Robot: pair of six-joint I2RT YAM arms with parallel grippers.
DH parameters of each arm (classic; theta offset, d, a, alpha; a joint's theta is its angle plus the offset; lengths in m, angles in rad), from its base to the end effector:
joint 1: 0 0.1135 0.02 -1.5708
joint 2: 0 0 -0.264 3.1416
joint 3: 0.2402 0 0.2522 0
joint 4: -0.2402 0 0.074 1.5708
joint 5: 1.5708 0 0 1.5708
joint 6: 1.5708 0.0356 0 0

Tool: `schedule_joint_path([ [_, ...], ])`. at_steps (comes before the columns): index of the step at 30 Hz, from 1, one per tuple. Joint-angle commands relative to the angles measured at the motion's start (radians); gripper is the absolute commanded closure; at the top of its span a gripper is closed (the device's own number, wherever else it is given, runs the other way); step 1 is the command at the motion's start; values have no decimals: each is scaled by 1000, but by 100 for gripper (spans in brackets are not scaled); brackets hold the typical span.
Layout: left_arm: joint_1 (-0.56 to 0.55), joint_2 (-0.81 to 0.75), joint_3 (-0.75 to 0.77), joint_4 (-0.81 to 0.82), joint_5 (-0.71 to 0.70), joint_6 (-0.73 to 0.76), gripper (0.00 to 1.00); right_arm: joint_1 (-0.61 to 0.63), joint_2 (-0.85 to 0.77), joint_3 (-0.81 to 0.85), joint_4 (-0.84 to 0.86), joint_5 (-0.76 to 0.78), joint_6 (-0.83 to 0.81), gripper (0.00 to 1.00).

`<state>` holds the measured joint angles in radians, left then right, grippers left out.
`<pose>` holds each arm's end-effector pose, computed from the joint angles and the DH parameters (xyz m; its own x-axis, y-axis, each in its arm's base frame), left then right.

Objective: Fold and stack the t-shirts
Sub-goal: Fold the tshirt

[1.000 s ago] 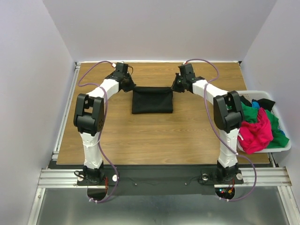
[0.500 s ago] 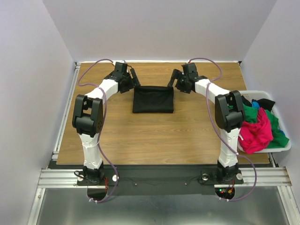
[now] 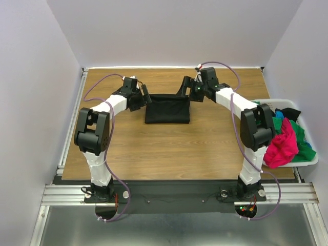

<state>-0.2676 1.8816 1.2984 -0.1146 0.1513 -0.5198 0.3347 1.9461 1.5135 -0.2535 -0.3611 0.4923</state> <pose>0.4055 -0.1167 0.2099 -0.7230 -0.3109 -0.6169 0.0158 0.8853 -0.4647 0.4184 0.1588 0.2429 -0.7946 0.1918 -0.5761 -0.2155 0.7979 0.5629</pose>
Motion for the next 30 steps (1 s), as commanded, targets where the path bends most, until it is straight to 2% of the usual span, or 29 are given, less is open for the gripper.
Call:
schedule_joint_path([
  [1,-5,42,27,12,21,33,15,17,40,60,23,-67,-6,0],
  [11,-12,113,67,7,48,47,32,17,252,254,22,-78,-3,0],
  [15,-13,132,91,-3,48,56,37,17,289,295,20,7,-21,0],
  [20,-19,160,107,-13,50,60,43,13,362,428,20,114,-38,0],
  [21,-19,166,111,-17,44,61,48,15,385,470,20,128,-46,0],
  [26,-19,189,130,-34,25,64,58,15,401,537,20,146,-52,0],
  [30,-24,211,162,-51,14,72,67,13,302,437,22,143,-57,0],
])
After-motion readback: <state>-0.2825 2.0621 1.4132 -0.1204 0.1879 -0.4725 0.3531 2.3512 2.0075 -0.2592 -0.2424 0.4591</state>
